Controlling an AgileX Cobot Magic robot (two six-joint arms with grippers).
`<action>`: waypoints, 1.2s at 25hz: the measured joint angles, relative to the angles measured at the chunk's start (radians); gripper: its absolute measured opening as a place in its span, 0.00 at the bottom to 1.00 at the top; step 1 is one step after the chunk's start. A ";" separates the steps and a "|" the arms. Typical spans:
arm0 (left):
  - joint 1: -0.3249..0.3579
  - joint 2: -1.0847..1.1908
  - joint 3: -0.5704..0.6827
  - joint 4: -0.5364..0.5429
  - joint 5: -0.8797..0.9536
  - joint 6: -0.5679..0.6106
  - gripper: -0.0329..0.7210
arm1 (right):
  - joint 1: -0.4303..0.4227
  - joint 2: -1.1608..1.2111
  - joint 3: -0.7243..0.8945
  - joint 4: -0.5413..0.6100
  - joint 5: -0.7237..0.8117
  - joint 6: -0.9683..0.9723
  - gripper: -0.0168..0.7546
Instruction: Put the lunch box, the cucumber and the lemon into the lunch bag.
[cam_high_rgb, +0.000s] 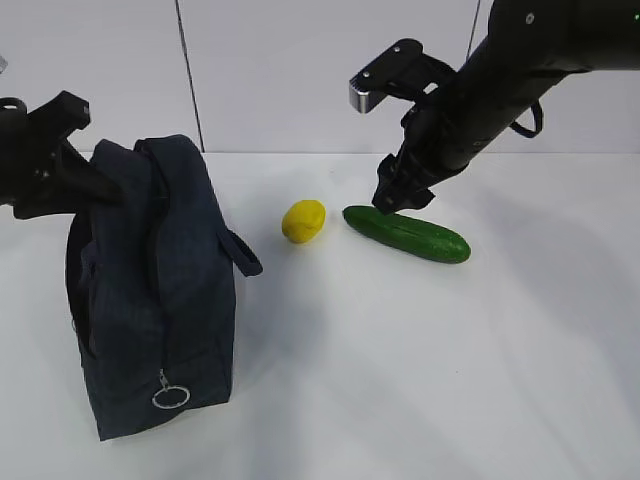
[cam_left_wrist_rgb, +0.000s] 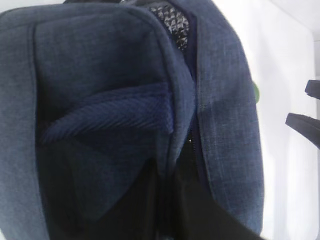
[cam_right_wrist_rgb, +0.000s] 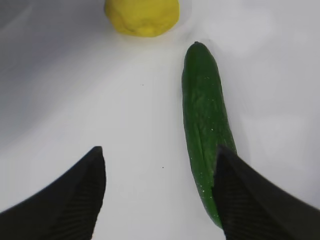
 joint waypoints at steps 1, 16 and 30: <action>0.007 0.000 0.000 0.007 0.006 -0.004 0.07 | -0.003 0.015 0.000 -0.001 -0.005 0.000 0.70; 0.058 -0.008 0.000 0.024 0.015 -0.019 0.07 | -0.067 0.178 -0.091 0.027 -0.031 -0.037 0.70; 0.058 -0.047 0.000 0.038 0.012 -0.021 0.07 | -0.081 0.217 -0.120 0.104 -0.007 -0.142 0.70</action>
